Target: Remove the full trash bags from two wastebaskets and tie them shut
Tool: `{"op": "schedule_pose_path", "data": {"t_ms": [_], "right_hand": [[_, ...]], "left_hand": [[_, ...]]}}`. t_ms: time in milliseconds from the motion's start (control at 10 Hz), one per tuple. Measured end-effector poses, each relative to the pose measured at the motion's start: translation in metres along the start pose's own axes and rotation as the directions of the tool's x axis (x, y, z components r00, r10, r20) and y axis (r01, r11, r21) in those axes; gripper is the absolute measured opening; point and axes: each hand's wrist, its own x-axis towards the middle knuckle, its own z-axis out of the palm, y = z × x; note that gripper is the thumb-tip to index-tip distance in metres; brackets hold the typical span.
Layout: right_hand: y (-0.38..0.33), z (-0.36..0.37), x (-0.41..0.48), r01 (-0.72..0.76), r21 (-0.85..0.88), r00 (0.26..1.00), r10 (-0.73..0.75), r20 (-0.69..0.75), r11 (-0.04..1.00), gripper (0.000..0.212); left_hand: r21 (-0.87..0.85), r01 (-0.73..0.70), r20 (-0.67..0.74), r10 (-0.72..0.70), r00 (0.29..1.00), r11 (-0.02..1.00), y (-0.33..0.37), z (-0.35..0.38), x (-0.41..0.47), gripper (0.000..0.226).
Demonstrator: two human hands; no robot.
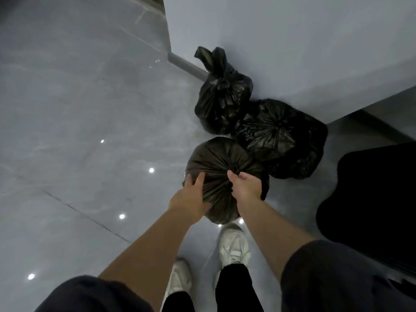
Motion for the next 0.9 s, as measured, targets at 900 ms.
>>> {"op": "schedule_pose_path", "data": {"t_ms": [900], "right_hand": [[-0.107, -0.062, -0.084, 0.159, 0.001, 0.964, -0.156, 0.214, 0.987, 0.038]], "left_hand": [[-0.189, -0.088, -0.011, 0.088, 0.996, 0.978, 0.06, -0.06, -0.042, 0.062]]}}
